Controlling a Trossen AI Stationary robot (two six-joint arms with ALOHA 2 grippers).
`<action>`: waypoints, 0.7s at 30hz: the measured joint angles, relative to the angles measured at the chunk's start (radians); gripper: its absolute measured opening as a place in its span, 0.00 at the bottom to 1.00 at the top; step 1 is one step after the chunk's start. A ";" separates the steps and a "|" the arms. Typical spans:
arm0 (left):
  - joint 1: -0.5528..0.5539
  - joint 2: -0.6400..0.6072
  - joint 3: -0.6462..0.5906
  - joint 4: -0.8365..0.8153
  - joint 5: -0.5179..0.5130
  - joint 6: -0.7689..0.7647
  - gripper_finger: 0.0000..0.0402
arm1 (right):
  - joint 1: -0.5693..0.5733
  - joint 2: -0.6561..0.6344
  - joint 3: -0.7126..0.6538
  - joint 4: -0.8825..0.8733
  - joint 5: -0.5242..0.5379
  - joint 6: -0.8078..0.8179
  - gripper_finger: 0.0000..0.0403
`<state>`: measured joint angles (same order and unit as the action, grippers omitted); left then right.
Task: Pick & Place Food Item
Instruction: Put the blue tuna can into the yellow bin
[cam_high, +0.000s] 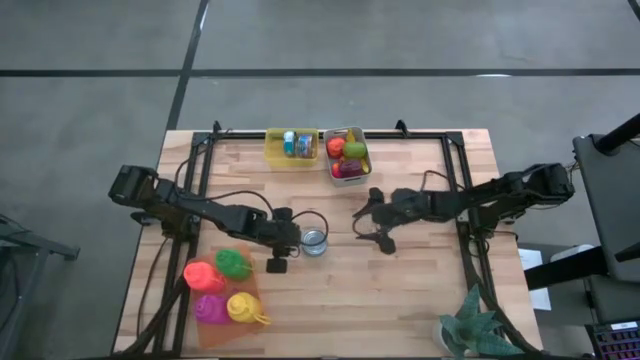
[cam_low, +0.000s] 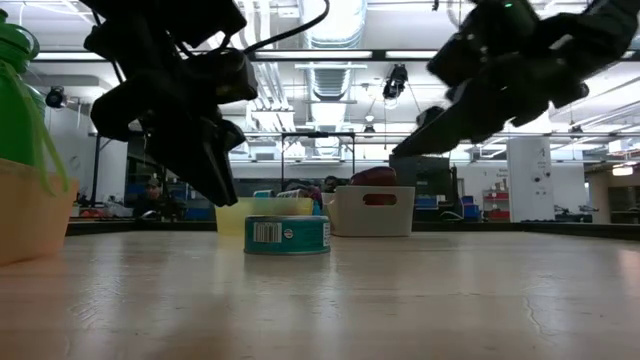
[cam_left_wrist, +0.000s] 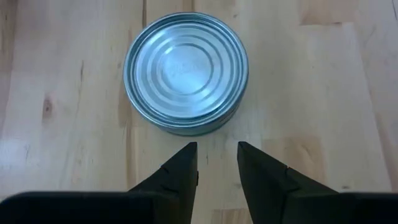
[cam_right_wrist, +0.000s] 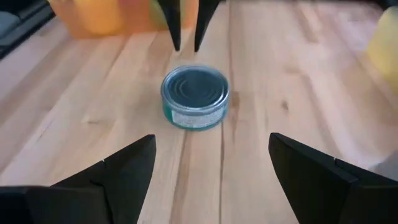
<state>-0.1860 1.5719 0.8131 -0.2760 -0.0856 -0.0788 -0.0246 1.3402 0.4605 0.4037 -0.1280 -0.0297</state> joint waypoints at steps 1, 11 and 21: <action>0.000 0.000 0.000 0.000 0.000 0.000 0.29 | 0.001 0.024 0.017 -0.005 -0.001 0.001 0.76; 0.000 0.000 0.000 0.001 -0.004 -0.008 0.29 | 0.001 0.320 0.182 -0.004 -0.003 -0.022 0.76; 0.000 0.000 0.000 -0.008 -0.022 -0.035 0.29 | 0.027 0.446 0.275 -0.004 -0.012 -0.060 0.63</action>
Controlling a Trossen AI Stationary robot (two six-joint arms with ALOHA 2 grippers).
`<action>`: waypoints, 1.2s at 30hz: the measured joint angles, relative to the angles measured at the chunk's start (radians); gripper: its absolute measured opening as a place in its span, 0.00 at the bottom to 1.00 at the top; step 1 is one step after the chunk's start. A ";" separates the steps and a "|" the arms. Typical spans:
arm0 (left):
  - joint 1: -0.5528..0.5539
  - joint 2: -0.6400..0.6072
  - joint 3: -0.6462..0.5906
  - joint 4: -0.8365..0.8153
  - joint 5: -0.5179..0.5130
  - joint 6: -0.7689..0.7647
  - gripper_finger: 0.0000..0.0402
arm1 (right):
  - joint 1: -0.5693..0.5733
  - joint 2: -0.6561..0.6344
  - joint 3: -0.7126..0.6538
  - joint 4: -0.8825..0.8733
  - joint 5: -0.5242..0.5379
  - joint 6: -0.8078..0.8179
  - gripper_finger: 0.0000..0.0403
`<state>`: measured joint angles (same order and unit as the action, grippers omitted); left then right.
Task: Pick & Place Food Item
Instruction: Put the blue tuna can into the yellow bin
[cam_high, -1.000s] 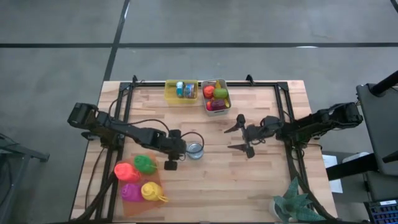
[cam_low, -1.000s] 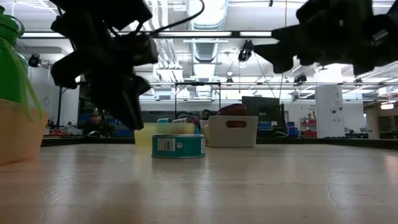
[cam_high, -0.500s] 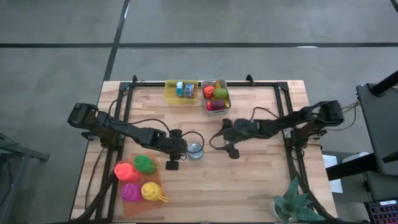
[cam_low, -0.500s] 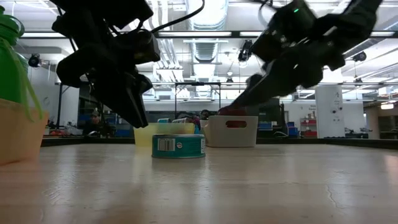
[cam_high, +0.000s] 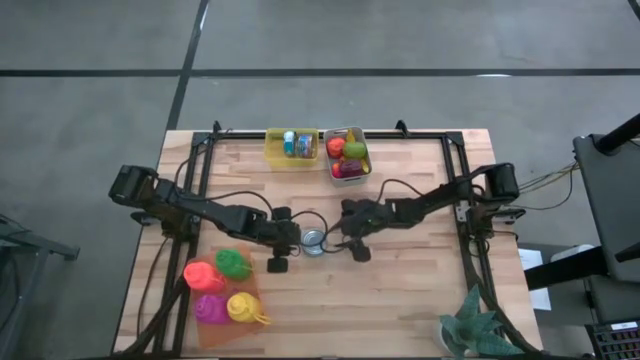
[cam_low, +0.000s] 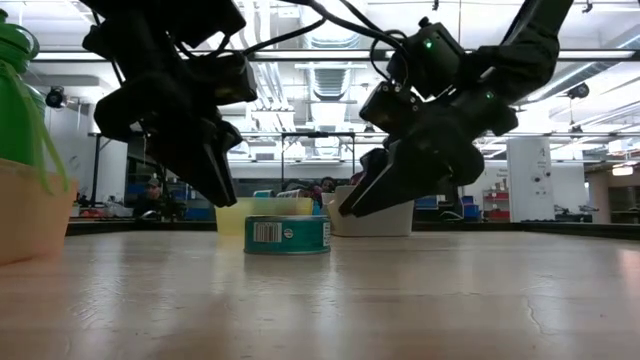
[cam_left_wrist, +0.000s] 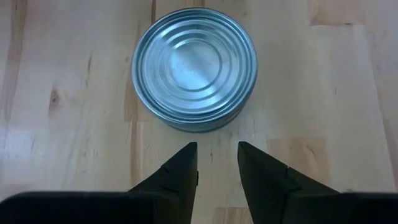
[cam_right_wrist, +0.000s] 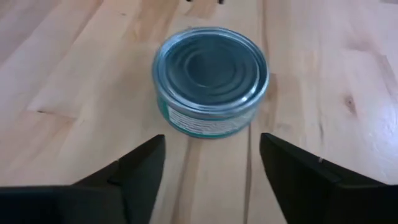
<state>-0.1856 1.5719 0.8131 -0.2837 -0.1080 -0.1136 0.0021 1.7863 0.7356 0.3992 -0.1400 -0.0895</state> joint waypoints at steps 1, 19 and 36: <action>0.000 0.000 0.000 -0.001 -0.004 0.000 0.29 | 0.002 0.001 0.001 0.001 0.000 0.001 0.60; 0.000 0.000 0.000 0.002 -0.038 0.000 0.29 | 0.002 0.001 0.010 0.003 0.001 0.090 0.28; 0.001 0.001 -0.001 0.024 -0.038 0.005 0.29 | 0.002 0.144 0.035 0.097 0.004 0.087 0.09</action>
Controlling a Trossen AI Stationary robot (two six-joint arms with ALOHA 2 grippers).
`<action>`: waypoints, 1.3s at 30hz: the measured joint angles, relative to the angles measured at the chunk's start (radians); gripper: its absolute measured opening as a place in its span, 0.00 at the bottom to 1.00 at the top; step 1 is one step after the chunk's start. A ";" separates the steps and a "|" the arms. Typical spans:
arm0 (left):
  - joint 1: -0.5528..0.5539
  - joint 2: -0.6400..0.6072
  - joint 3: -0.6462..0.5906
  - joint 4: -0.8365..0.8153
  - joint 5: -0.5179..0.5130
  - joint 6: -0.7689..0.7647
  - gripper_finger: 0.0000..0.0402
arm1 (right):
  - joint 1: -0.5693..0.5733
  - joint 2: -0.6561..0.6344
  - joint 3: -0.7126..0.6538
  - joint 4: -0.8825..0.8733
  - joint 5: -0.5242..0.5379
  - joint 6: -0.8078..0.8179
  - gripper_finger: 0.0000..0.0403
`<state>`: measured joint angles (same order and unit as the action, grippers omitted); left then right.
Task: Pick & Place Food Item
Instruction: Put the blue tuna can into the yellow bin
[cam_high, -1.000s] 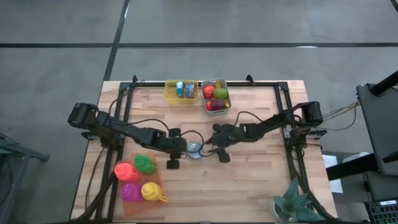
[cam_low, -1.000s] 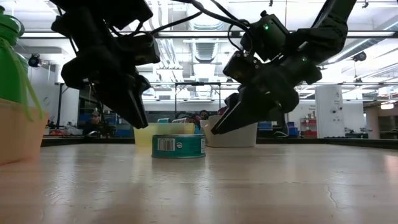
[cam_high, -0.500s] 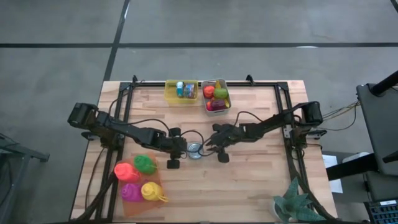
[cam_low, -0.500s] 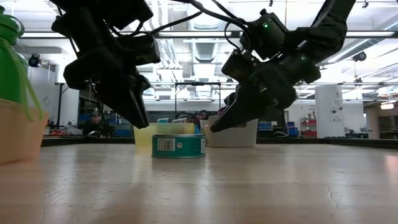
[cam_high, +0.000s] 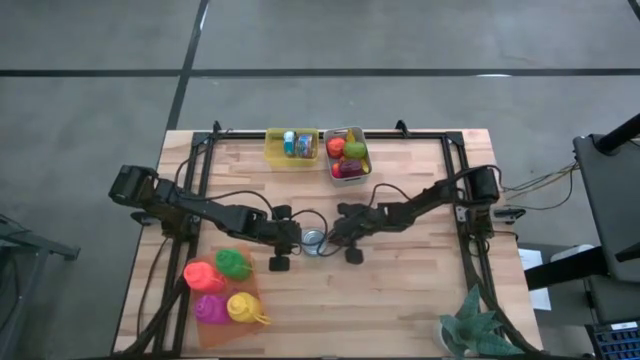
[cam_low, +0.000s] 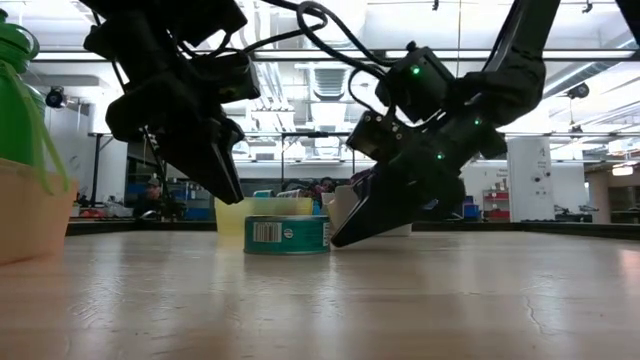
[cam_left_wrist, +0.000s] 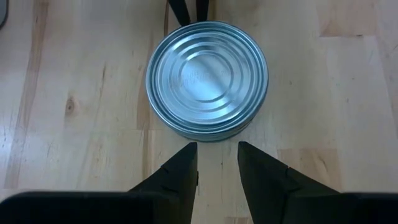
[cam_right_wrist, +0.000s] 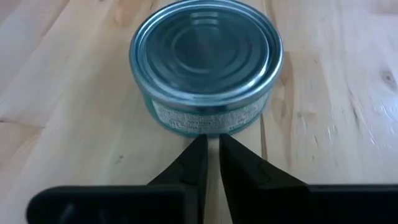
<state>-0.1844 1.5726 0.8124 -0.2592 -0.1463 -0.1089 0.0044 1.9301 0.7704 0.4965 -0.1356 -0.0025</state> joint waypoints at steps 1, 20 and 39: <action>0.000 0.000 0.000 0.000 0.000 0.000 0.29 | 0.000 0.008 0.008 0.000 0.000 0.000 0.08; 0.000 0.043 -0.002 0.000 -0.017 -0.003 0.29 | 0.000 0.042 0.054 -0.006 -0.001 -0.005 0.08; 0.000 0.094 -0.004 0.040 -0.014 0.006 0.29 | 0.004 0.040 0.072 -0.013 -0.053 -0.051 0.08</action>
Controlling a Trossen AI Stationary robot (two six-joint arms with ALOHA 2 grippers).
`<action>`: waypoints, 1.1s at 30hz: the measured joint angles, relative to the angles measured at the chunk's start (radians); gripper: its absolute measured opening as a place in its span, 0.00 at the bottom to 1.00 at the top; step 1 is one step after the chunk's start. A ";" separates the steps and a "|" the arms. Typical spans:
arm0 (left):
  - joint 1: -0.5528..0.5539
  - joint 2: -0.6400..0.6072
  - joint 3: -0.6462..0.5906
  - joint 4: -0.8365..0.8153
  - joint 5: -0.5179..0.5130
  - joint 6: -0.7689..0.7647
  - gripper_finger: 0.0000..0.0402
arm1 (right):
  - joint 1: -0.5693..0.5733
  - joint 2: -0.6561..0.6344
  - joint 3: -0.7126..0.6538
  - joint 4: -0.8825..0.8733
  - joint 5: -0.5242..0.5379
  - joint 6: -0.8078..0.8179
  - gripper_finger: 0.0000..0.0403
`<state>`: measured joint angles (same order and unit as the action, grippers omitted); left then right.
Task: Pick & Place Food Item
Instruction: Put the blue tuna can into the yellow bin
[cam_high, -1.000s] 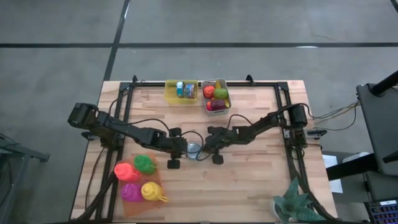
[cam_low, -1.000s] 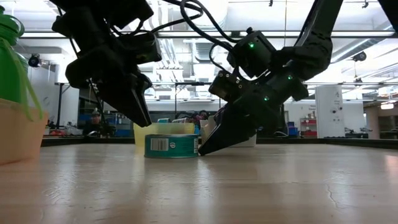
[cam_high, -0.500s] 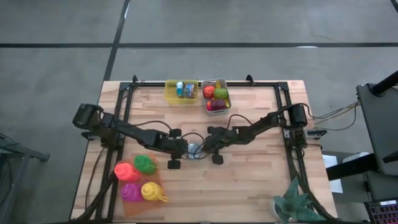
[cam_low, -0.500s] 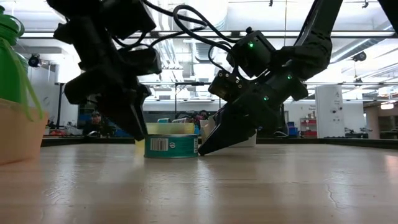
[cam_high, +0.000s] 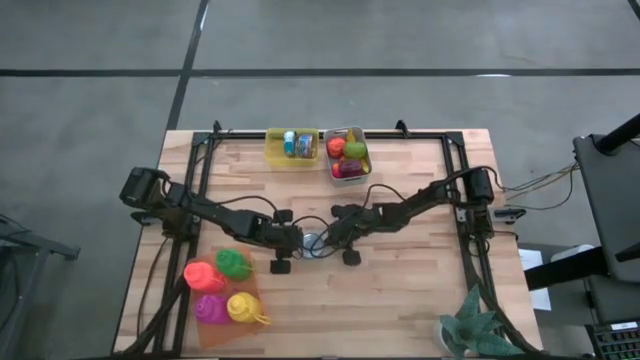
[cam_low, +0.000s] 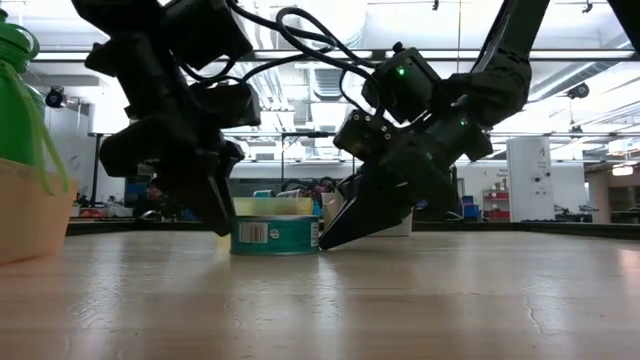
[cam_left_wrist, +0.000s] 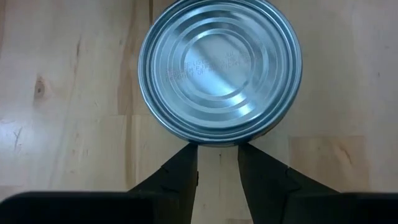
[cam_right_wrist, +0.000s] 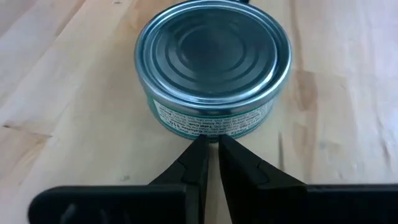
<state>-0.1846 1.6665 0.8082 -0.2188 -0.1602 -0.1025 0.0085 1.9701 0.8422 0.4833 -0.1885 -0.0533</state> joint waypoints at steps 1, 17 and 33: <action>0.000 0.000 0.000 0.000 0.001 0.001 0.29 | 0.001 0.000 0.002 -0.001 -0.001 -0.007 0.08; 0.001 0.003 0.000 -0.028 -0.012 0.001 0.29 | 0.014 -0.118 0.004 0.043 -0.026 -0.123 0.08; 0.007 -0.002 0.010 0.059 -0.026 0.000 0.29 | 0.040 -0.103 0.091 0.029 -0.032 -0.213 0.08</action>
<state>-0.1780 1.6649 0.8177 -0.1597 -0.1865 -0.1024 0.0483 1.8675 0.9328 0.5124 -0.2203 -0.2660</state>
